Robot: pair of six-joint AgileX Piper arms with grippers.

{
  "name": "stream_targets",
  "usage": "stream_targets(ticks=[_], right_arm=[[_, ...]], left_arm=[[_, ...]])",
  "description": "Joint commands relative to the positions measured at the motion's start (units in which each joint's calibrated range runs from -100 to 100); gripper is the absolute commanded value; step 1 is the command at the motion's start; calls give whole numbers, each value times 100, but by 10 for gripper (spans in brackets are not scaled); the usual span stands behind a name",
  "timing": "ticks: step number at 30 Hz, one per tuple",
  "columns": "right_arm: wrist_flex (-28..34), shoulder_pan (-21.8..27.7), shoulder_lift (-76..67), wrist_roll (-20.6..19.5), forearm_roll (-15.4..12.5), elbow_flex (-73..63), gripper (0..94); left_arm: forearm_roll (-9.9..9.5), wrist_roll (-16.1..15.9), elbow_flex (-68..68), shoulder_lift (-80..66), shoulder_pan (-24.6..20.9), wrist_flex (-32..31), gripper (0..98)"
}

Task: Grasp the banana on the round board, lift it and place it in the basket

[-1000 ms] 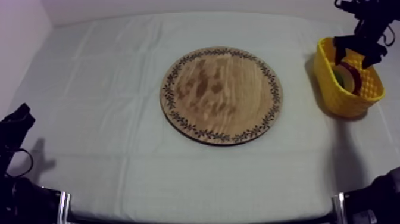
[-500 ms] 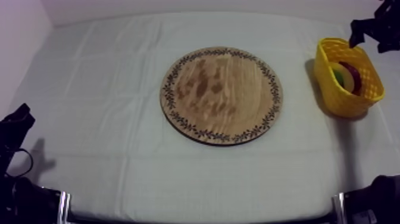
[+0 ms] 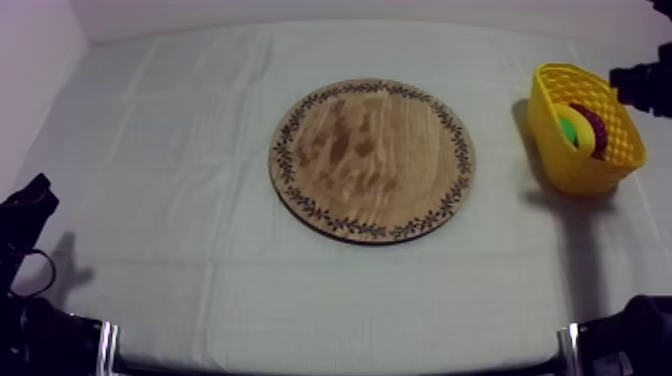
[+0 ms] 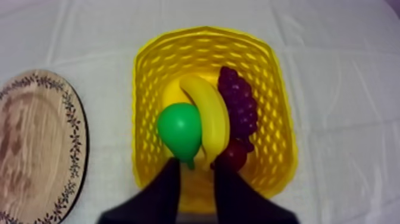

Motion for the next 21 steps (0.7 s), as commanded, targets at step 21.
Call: stream_targets(ticks=[21], right_arm=[[107, 143, -5116, 920, -1155, 3626, 4]], left_arm=[[2, 0, 3, 0, 1, -1, 1]])
